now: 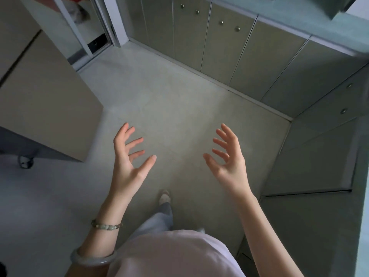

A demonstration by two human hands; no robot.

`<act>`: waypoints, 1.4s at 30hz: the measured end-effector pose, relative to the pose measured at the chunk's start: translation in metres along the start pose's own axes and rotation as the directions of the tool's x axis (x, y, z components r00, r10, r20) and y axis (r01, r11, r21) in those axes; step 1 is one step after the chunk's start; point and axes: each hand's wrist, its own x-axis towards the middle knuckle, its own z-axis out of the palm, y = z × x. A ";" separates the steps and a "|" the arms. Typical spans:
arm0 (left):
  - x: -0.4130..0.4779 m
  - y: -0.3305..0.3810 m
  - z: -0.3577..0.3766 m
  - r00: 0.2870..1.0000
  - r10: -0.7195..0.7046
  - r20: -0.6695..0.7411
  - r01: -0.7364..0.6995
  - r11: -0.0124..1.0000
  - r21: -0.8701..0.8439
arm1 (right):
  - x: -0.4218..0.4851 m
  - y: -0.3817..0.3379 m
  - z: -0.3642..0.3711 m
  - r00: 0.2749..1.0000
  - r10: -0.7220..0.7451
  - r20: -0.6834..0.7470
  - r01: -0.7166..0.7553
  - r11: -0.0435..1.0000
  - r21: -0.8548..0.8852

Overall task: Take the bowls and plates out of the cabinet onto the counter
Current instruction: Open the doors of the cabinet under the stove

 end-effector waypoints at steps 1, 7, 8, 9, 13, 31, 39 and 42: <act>0.016 -0.002 -0.005 1.000 0.004 0.001 -0.004 1.000 0.001 | 0.013 -0.003 0.008 1.000 -0.005 -0.012 0.005 1.000 0.001; 0.103 -0.017 -0.033 0.999 0.018 0.046 -0.017 1.000 -0.018 | 0.082 -0.017 0.050 0.996 -0.012 -0.085 0.011 1.000 -0.008; 0.115 -0.019 -0.036 0.998 0.020 0.057 -0.019 1.000 -0.014 | 0.091 -0.018 0.055 0.996 -0.008 -0.088 0.008 1.000 -0.008; 0.127 -0.021 -0.038 0.998 0.018 0.064 -0.017 1.000 -0.014 | 0.100 -0.019 0.060 0.996 -0.004 -0.089 0.003 1.000 -0.008; 0.170 -0.034 -0.041 0.997 0.015 0.076 -0.012 0.999 -0.038 | 0.139 -0.022 0.074 0.995 0.009 -0.097 -0.012 1.000 -0.027; 0.424 -0.068 0.000 0.997 -0.051 0.058 0.053 0.997 -0.047 | 0.408 -0.019 0.119 0.994 0.059 -0.091 -0.062 0.997 -0.035; 0.541 -0.085 -0.008 0.996 -0.035 0.080 0.038 0.999 -0.034 | 0.511 -0.024 0.154 0.991 0.067 -0.112 -0.074 0.995 -0.063; 0.594 -0.096 -0.012 0.990 -0.027 0.140 0.031 0.999 -0.033 | 0.551 -0.025 0.173 0.983 0.074 -0.169 -0.086 0.994 -0.065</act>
